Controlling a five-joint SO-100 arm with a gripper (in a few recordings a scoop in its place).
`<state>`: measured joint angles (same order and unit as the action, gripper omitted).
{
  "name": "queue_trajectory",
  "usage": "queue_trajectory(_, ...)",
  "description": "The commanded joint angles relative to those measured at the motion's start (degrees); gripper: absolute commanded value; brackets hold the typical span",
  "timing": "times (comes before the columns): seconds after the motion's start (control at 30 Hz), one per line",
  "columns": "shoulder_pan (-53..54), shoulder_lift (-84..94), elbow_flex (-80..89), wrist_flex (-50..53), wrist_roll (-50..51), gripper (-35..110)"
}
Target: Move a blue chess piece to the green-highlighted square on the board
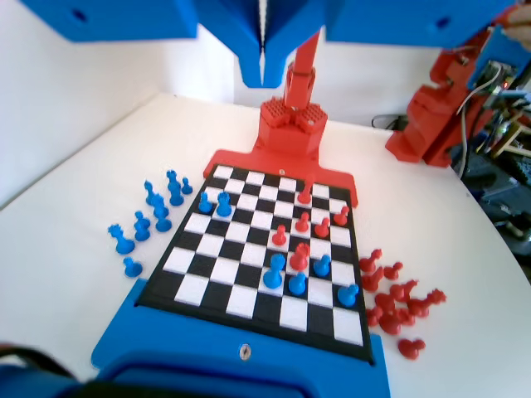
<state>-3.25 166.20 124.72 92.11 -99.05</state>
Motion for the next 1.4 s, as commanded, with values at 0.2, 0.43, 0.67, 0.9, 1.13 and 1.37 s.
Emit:
queue_trajectory(0.2,2.7,6.8,0.2,-1.6,-1.2,2)
queue_trajectory(0.43,5.0,8.9,0.4,-2.1,-0.9,2)
queue_trajectory(0.67,5.3,8.9,0.3,-1.9,-0.4,1)
queue_trajectory(0.9,5.2,8.9,0.3,-1.9,-0.4,1)
queue_trajectory(1.13,5.2,8.9,0.3,-1.9,-0.4,1)
queue_trajectory(1.37,5.2,8.9,0.3,-1.9,-0.4,1)
